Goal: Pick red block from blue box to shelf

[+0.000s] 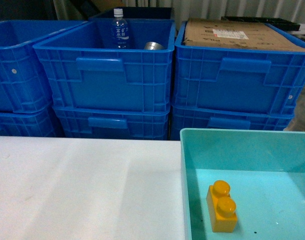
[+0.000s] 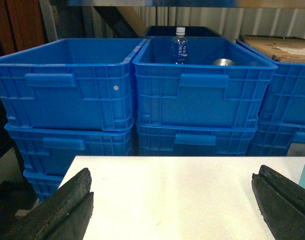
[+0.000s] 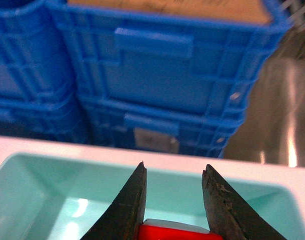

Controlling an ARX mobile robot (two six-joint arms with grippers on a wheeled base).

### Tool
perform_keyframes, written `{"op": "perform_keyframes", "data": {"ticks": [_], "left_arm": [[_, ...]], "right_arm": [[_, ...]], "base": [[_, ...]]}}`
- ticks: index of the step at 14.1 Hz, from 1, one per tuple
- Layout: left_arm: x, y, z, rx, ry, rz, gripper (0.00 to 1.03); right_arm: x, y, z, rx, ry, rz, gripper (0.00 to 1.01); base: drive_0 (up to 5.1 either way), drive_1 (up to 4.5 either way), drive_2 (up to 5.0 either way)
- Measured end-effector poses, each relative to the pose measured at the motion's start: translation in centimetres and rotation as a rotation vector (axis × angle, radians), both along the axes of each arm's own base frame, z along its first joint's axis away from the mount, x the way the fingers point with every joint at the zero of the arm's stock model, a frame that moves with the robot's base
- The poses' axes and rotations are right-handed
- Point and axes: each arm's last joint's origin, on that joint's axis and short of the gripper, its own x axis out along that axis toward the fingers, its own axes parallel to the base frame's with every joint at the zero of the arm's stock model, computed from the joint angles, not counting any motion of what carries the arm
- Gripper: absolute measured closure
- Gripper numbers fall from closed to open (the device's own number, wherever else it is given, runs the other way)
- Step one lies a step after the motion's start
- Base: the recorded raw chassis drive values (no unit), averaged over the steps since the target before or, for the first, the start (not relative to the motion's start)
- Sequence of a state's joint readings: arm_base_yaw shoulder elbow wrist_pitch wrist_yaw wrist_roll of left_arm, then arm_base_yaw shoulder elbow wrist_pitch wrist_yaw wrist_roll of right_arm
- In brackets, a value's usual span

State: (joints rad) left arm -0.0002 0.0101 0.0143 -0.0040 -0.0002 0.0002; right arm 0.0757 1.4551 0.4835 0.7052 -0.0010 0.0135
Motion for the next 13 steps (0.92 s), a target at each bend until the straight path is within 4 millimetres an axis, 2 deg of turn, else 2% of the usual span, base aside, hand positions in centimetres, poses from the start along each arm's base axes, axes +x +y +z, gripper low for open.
{"op": "perform_keyframes", "data": {"ticks": [2, 6, 8, 10, 13], "left_arm": [[0.0, 0.0, 0.0, 0.0, 0.0, 0.0, 0.05], [0.0, 0.0, 0.0, 0.0, 0.0, 0.0, 0.05], [0.0, 0.0, 0.0, 0.0, 0.0, 0.0, 0.05], [0.0, 0.0, 0.0, 0.0, 0.0, 0.0, 0.05], [0.0, 0.0, 0.0, 0.0, 0.0, 0.0, 0.05]], "right_arm": [[-2.5, -2.1, 2.1, -0.038, -0.118, -0.089, 0.73], [-7.7, -2.0, 2.6, 0.037, -0.079, -0.08, 0.73], [-10.4, -2.3, 2.2, 0.075, -0.072, -0.099, 0.73], [-12.8, -3.7, 1.1, 0.089, -0.077, -0.175, 0.73], [-12.6, -3.2, 0.2, 0.084, -0.074, -0.118, 0.73]], "base": [[0.0, 0.0, 0.0], [0.0, 0.0, 0.0], [0.0, 0.0, 0.0], [0.0, 0.0, 0.0], [0.0, 0.0, 0.0]]}}
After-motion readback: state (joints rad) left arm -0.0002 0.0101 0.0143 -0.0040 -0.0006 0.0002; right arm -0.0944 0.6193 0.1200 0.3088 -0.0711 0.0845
